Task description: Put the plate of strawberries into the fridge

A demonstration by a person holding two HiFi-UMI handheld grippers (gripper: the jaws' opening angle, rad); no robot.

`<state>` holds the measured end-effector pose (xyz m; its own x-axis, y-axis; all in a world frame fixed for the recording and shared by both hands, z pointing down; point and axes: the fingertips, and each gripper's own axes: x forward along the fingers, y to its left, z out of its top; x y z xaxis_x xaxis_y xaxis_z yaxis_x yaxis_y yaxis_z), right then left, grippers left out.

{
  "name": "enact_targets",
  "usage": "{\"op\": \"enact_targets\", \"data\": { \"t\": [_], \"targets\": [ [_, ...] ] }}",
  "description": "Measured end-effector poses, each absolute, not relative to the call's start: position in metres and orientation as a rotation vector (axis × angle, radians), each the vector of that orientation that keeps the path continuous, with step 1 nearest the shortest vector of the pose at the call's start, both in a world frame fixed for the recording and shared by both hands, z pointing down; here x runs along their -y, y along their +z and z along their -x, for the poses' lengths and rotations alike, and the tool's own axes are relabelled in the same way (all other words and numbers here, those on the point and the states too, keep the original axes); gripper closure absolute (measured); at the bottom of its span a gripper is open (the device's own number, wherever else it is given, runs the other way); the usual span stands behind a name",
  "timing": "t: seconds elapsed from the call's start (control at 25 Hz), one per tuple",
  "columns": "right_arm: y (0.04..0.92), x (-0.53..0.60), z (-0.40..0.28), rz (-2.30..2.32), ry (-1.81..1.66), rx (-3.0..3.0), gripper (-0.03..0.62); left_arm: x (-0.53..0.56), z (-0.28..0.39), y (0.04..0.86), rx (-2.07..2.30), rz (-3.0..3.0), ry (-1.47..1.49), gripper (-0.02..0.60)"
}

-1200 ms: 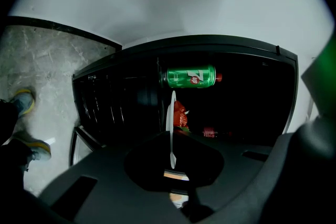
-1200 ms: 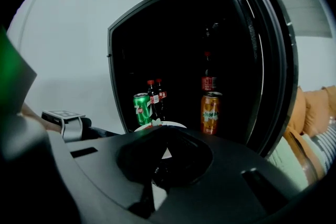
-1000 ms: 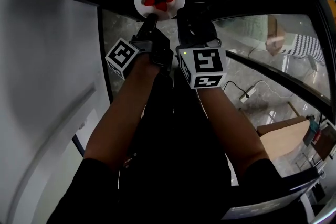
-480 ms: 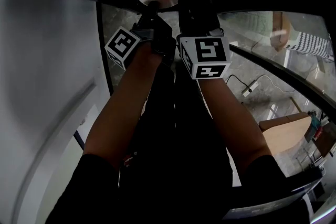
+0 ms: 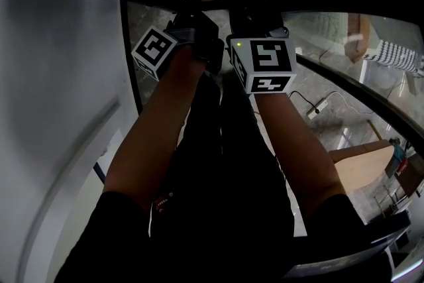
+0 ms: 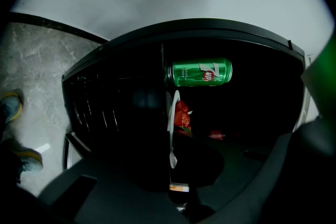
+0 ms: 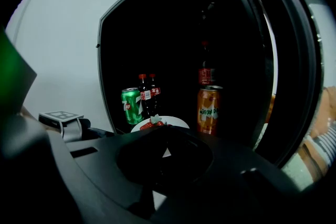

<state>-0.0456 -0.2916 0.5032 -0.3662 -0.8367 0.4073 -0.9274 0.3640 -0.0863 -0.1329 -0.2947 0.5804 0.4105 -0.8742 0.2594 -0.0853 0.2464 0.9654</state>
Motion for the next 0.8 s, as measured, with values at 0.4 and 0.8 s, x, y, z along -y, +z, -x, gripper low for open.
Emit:
{"op": "enact_targets", "data": {
  "t": [0.4,0.8],
  "targets": [
    [0.515,0.289,0.036,-1.571,0.459,2.328,0.588,0.305,0.135,0.578,1.027,-1.250,-0.758,0.561],
    [0.517,0.288,0.035,-1.565,0.475,2.337,0.588,0.303,0.138,0.571,1.023,-1.238,-0.825,0.560]
  ]
}}
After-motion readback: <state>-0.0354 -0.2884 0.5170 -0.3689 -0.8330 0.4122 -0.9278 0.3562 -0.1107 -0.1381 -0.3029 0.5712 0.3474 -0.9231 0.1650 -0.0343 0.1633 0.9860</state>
